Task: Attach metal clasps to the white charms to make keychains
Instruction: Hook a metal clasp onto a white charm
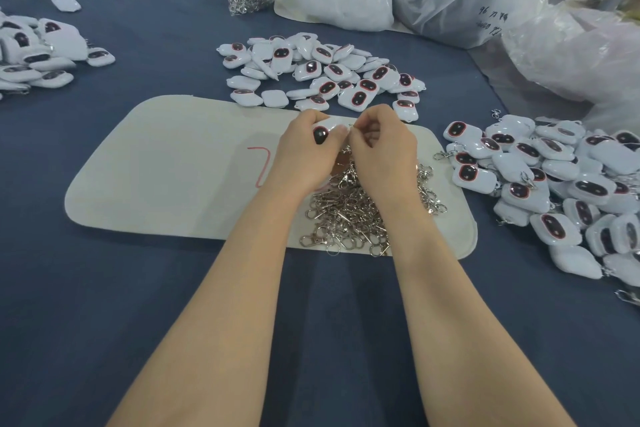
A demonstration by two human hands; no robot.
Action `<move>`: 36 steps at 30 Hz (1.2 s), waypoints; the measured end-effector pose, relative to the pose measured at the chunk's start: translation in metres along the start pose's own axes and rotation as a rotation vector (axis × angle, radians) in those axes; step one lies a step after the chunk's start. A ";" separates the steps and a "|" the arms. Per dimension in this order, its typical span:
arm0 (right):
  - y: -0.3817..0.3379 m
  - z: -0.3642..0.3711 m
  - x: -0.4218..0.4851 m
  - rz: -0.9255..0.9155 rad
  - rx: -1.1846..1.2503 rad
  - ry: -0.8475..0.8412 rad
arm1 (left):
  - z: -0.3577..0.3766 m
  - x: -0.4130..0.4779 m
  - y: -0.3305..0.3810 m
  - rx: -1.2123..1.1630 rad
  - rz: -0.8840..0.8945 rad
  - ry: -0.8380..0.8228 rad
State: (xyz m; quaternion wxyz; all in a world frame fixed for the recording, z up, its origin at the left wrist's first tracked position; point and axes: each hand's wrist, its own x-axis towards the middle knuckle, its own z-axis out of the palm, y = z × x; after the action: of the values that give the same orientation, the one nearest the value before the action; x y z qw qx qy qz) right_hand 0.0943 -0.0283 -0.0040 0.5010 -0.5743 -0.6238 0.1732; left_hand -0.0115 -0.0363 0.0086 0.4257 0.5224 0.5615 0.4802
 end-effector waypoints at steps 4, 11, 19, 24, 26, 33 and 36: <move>0.000 0.000 0.000 -0.005 -0.010 0.000 | 0.001 0.001 -0.003 0.011 0.024 0.007; -0.002 0.001 -0.002 -0.027 -0.062 -0.046 | 0.000 0.003 -0.008 -0.014 0.028 0.018; -0.003 0.006 -0.001 -0.077 -0.253 -0.164 | 0.000 0.004 -0.012 0.246 0.123 0.097; -0.007 0.003 -0.004 -0.036 -0.017 -0.108 | -0.003 0.008 -0.007 -0.175 -0.074 0.064; -0.009 0.003 -0.003 0.004 0.084 -0.100 | -0.006 0.008 -0.002 -0.508 -0.212 0.038; -0.015 0.003 -0.002 0.072 0.389 -0.036 | -0.011 0.005 0.003 -0.933 -0.491 -0.246; -0.015 0.002 -0.001 0.182 0.584 -0.090 | -0.010 0.005 0.003 -0.941 -0.490 -0.222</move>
State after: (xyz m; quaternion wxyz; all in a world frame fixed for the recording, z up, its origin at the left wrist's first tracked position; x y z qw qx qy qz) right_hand 0.0840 -0.0325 0.0063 0.5993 -0.4513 -0.5153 0.4144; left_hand -0.0216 -0.0326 0.0133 0.7698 0.1767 0.3429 0.5084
